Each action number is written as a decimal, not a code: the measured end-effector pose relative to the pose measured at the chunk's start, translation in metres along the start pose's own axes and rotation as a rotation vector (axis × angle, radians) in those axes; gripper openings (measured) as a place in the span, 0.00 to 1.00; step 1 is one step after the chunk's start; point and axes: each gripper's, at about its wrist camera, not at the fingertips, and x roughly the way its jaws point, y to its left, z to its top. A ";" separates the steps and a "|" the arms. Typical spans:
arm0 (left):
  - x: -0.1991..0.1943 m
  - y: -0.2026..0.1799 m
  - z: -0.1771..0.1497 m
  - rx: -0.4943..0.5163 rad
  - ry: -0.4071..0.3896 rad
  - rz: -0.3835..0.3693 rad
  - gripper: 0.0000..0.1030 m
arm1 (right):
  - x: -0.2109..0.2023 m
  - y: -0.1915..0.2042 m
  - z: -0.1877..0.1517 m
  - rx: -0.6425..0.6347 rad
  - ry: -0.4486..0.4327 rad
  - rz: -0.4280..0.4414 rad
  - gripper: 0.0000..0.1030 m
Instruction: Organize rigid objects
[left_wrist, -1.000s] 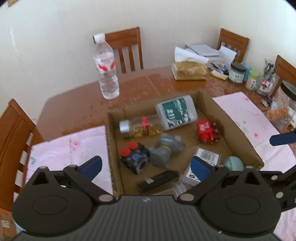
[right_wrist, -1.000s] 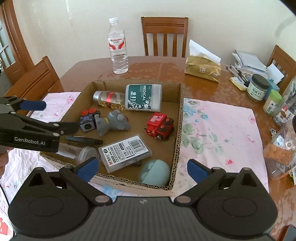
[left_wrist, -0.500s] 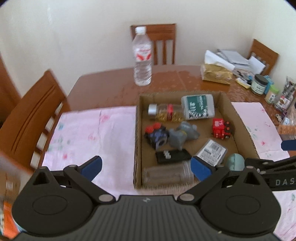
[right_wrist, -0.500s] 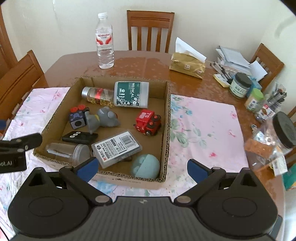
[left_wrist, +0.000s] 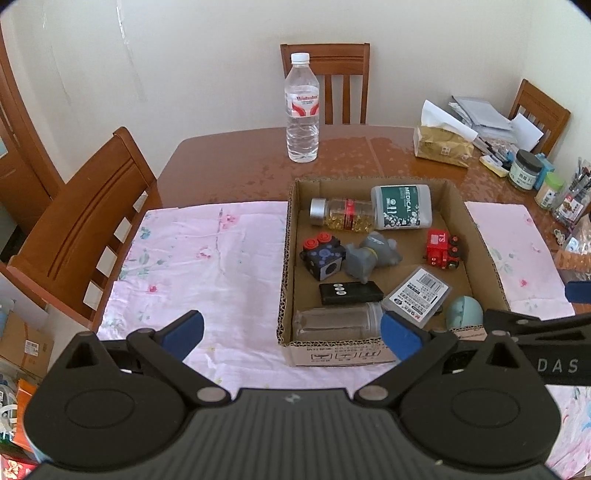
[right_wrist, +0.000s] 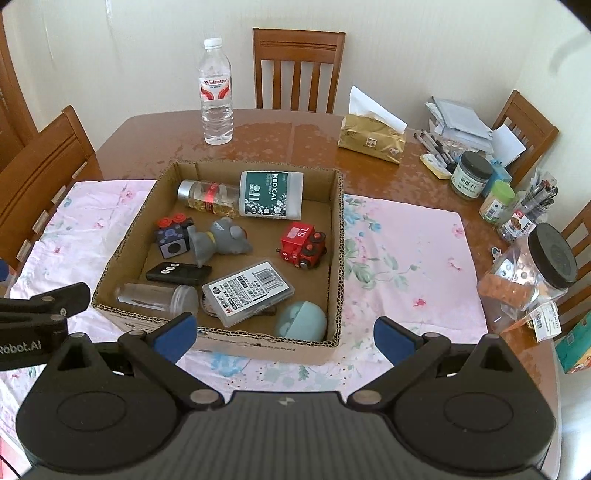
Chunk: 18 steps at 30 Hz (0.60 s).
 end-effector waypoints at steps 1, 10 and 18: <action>0.000 0.000 0.000 0.000 0.001 0.002 0.99 | 0.000 0.000 0.000 0.000 -0.001 0.000 1.00; 0.000 -0.003 0.000 0.009 0.008 0.006 0.99 | -0.001 -0.003 0.001 0.013 0.000 0.003 1.00; -0.001 -0.003 0.000 0.007 0.009 0.008 0.99 | -0.002 -0.004 0.001 0.017 -0.004 0.005 1.00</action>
